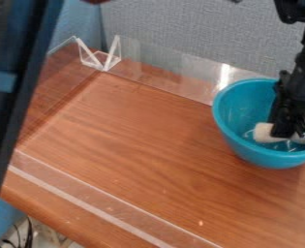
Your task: Put the mushroom in the blue bowl
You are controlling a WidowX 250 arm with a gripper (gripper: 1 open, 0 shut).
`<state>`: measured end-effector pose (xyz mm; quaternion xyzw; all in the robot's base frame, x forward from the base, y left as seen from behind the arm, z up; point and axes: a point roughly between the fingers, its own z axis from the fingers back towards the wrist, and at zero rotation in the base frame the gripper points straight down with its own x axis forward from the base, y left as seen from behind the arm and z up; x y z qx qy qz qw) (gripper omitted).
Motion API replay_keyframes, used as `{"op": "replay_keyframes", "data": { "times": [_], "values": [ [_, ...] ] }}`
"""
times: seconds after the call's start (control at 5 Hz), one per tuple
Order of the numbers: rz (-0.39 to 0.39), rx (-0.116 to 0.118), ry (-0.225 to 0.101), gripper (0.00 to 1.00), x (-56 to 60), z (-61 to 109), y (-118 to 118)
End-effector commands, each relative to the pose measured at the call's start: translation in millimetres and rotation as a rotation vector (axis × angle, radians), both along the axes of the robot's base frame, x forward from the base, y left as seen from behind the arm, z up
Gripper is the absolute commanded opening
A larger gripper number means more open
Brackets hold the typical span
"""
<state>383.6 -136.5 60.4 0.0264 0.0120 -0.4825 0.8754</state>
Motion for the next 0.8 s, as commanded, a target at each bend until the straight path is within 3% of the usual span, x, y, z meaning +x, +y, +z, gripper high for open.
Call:
{"op": "replay_keyframes", "data": {
  "times": [0.0,0.4,0.6],
  "values": [
    [0.02,-0.023,-0.073,0.0,19.5,23.3,8],
    [-0.003,-0.023,-0.077,0.0,20.9,5.8,29],
    [0.017,-0.022,-0.079,0.0,26.2,8.4,22]
  ]
}}
